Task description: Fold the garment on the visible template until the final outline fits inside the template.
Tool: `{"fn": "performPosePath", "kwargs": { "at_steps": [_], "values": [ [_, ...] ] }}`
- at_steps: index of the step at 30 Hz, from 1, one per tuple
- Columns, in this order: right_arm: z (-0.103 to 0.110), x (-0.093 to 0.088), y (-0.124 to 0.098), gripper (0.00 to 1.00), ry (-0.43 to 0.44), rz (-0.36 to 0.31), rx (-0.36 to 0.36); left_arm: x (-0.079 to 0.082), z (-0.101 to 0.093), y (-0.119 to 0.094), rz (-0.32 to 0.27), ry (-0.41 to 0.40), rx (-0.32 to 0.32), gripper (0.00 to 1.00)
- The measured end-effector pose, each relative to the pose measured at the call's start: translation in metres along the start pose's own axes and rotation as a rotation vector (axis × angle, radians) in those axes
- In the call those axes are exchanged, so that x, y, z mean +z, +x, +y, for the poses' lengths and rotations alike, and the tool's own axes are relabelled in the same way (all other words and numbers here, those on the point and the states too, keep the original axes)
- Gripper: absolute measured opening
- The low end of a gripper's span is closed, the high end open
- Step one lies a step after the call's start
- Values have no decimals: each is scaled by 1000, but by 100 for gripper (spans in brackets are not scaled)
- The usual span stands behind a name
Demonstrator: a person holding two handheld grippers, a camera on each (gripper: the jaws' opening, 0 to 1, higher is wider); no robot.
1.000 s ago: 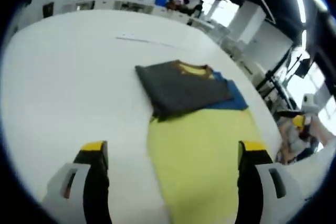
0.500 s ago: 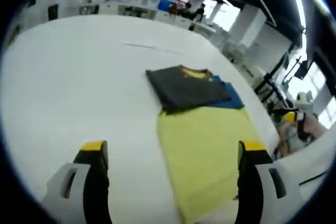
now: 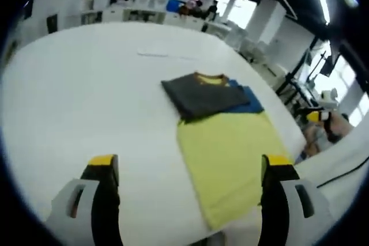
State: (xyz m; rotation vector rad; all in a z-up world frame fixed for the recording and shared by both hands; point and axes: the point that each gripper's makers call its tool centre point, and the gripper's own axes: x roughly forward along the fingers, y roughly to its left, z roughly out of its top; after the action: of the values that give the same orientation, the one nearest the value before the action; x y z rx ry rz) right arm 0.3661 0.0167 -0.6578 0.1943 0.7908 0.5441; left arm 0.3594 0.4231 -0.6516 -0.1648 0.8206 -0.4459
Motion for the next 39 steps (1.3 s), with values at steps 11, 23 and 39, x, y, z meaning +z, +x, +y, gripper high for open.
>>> {"fn": "performPosePath", "kwargs": {
  "at_steps": [11,23,39],
  "values": [
    [1,-11,-1,93,2,25,16,-4,-11,4,18,12,-27,100],
    [4,-17,-3,93,5,24,15,-21,-16,2,51,12,-47,100],
    [12,-38,-9,92,33,28,9,-38,-26,2,93,42,-76,99]
  ]
}}
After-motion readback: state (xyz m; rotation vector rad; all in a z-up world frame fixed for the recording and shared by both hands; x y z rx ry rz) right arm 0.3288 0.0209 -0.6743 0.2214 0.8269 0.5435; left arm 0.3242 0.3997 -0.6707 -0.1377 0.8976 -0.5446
